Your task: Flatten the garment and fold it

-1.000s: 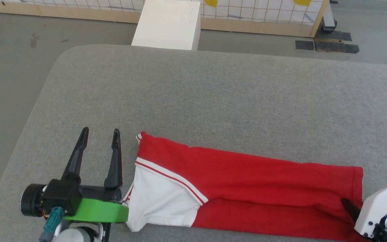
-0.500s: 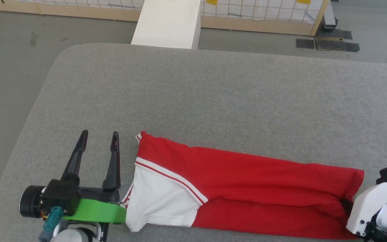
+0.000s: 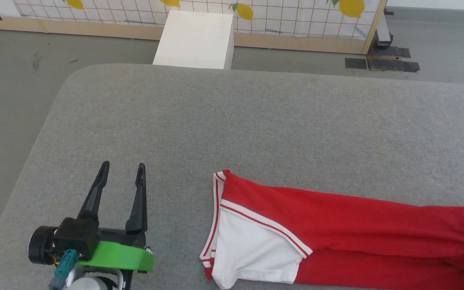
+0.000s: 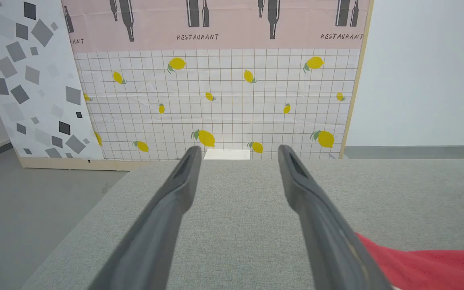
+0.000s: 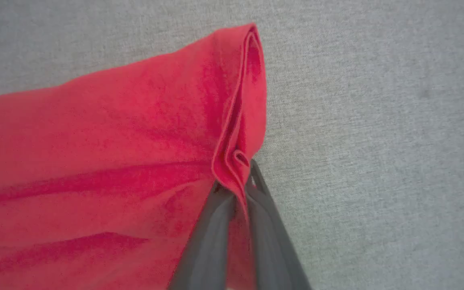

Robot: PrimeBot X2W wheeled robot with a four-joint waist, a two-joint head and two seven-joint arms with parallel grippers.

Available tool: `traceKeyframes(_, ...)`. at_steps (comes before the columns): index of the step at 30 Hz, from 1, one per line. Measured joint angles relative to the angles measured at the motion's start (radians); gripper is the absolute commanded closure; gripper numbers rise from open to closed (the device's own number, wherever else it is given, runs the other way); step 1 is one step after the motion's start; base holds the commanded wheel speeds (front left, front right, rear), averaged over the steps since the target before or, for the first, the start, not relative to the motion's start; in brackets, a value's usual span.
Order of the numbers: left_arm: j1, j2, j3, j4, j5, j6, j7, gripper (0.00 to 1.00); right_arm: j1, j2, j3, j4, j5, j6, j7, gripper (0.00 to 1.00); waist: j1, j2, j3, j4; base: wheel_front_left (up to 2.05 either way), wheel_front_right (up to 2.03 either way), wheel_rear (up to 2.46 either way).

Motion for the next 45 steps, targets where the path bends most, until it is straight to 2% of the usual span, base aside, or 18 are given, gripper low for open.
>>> traceKeyframes(5,0.000,-0.001,0.007,0.004,-0.003,-0.001,0.000,0.00,0.005,0.003,0.041,-0.057,0.054,0.000,0.017,1.00,0.0000,0.0000,-0.012,-0.001,0.00,0.00,0.00)
traceKeyframes(15,0.011,-0.004,0.009,0.009,-0.004,-0.001,0.000,0.00,0.111,0.031,0.222,-0.284,0.189,0.000,0.149,1.00,0.0000,0.0000,-0.046,0.011,0.00,0.00,0.00)
traceKeyframes(20,0.013,-0.006,0.001,0.008,-0.010,-0.001,0.000,0.00,0.121,0.082,0.309,-0.379,0.264,0.000,0.190,1.00,0.0000,0.0000,-0.051,0.034,0.00,0.00,0.00)
traceKeyframes(26,0.014,-0.007,-0.007,0.008,-0.013,-0.001,0.000,0.00,0.093,0.151,0.406,-0.428,0.354,0.000,0.226,1.00,0.0000,0.0000,-0.047,0.068,0.00,0.00,0.00)
traceKeyframes(31,0.013,-0.008,-0.017,0.009,-0.014,-0.001,0.000,0.00,0.019,0.186,0.473,-0.417,0.411,0.000,0.240,1.00,0.0000,0.0000,-0.040,0.102,0.00,0.00,0.00)
traceKeyframes(35,0.010,-0.009,-0.026,0.010,-0.016,-0.001,0.000,0.00,-0.036,0.193,0.512,-0.363,0.439,0.000,0.237,1.00,0.0000,0.0000,-0.032,0.130,0.00,0.00,0.00)
traceKeyframes(45,0.004,-0.012,-0.047,0.016,-0.028,-0.004,0.000,0.00,-0.167,0.195,0.609,-0.120,0.437,0.000,0.134,1.00,0.0000,0.0000,0.002,0.207,0.00,0.00,0.00)
